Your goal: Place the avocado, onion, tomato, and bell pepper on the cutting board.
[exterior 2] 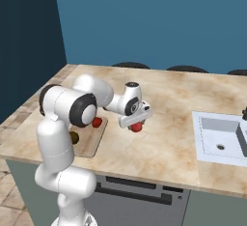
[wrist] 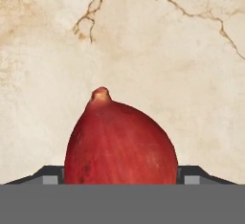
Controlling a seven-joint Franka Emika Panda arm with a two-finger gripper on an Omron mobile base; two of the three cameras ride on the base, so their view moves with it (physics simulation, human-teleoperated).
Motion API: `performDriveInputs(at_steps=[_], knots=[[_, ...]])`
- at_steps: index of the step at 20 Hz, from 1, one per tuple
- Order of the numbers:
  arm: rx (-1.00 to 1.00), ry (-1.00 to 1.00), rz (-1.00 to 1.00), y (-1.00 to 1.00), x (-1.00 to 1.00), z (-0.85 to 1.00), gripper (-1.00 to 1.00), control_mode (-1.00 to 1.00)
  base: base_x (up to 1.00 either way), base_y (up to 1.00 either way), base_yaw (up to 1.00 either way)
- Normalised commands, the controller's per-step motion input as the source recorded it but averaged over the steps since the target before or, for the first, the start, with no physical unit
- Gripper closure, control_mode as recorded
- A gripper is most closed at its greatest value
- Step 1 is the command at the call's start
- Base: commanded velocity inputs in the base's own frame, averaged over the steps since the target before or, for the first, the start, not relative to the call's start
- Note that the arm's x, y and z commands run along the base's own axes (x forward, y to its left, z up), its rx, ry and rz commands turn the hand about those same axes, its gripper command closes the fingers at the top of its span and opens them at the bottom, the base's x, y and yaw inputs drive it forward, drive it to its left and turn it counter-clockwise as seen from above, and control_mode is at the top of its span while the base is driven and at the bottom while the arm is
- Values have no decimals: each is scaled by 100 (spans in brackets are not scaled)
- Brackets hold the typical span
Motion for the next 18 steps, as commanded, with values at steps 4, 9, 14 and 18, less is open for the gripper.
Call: performDriveInputs(at_steps=[4,9,14,18], knots=[[-1,-7,0,12,-24,30,100,-100,0,0,0],[-1,-6,0,6,-39,53,100,-100,0,0,0],[-1,0,0,20,-41,37,100,-100,0,0,0],[0,0,0,31,-32,22,100,-100,0,0,0]])
